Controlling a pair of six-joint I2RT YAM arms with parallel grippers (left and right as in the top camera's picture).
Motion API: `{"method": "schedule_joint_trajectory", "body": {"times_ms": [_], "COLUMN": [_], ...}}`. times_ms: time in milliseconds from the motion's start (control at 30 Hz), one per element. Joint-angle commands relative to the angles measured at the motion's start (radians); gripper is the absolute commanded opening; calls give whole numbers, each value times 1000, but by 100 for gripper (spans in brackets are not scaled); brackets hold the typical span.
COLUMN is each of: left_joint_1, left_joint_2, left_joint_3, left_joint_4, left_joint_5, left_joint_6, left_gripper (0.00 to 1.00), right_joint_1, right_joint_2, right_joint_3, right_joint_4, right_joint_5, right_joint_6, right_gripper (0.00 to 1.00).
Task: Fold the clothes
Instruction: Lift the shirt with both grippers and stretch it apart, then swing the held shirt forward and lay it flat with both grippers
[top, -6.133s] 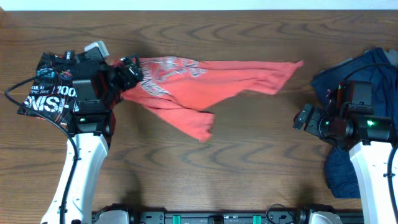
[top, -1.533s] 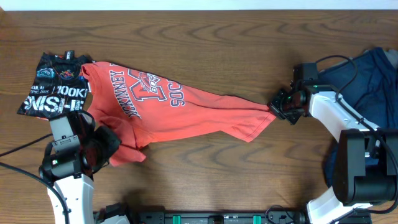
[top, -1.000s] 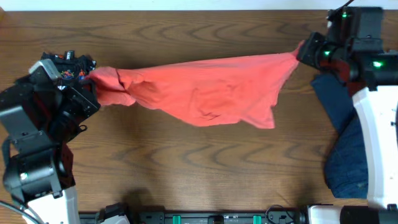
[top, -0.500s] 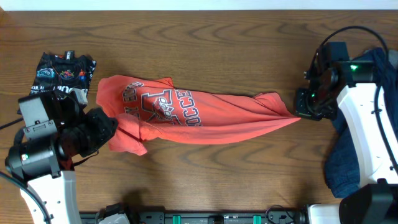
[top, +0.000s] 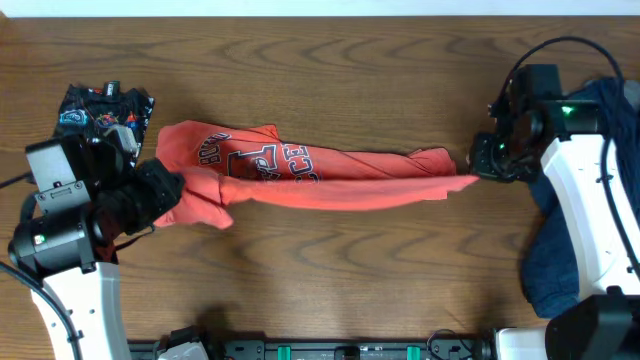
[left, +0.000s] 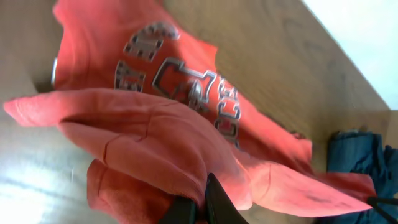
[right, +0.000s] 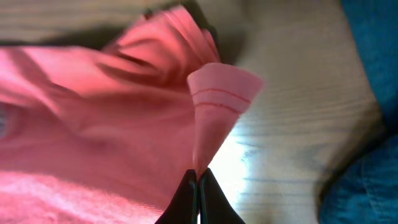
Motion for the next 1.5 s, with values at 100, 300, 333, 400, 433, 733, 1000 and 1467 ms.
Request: {"method": "schedule_joint_trajectory", "body": {"times_ms": [100, 300, 333, 400, 433, 733, 1000, 1467], "left_joint_1": [4, 5, 5, 5, 5, 5, 4, -42], "left_joint_2": [-5, -5, -5, -5, -5, -16, -26, 210], "left_joint_3": [139, 206, 232, 301, 337, 624, 753, 753], "left_joint_4": [34, 77, 89, 101, 103, 96, 97, 100], "left_joint_5": [14, 14, 14, 14, 13, 13, 13, 14], "left_joint_6": [20, 20, 20, 20, 20, 28, 53, 53], "left_gripper": [6, 6, 6, 6, 6, 6, 7, 6], "right_joint_1": [-20, -23, -26, -43, -53, -111, -111, -111], "right_joint_2": [-51, -111, -122, -151, -164, -259, -315, -34], "right_joint_3": [191, 281, 301, 365, 397, 661, 705, 705], "right_joint_4": [-19, -35, -34, -31, -30, 0, 32, 47], "right_joint_5": [-57, -56, -56, -56, -56, -14, 127, 97], "right_joint_6": [0, -10, -10, -10, -10, -10, -2, -26], "right_gripper": [1, 1, 1, 1, 1, 1, 1, 1]}}
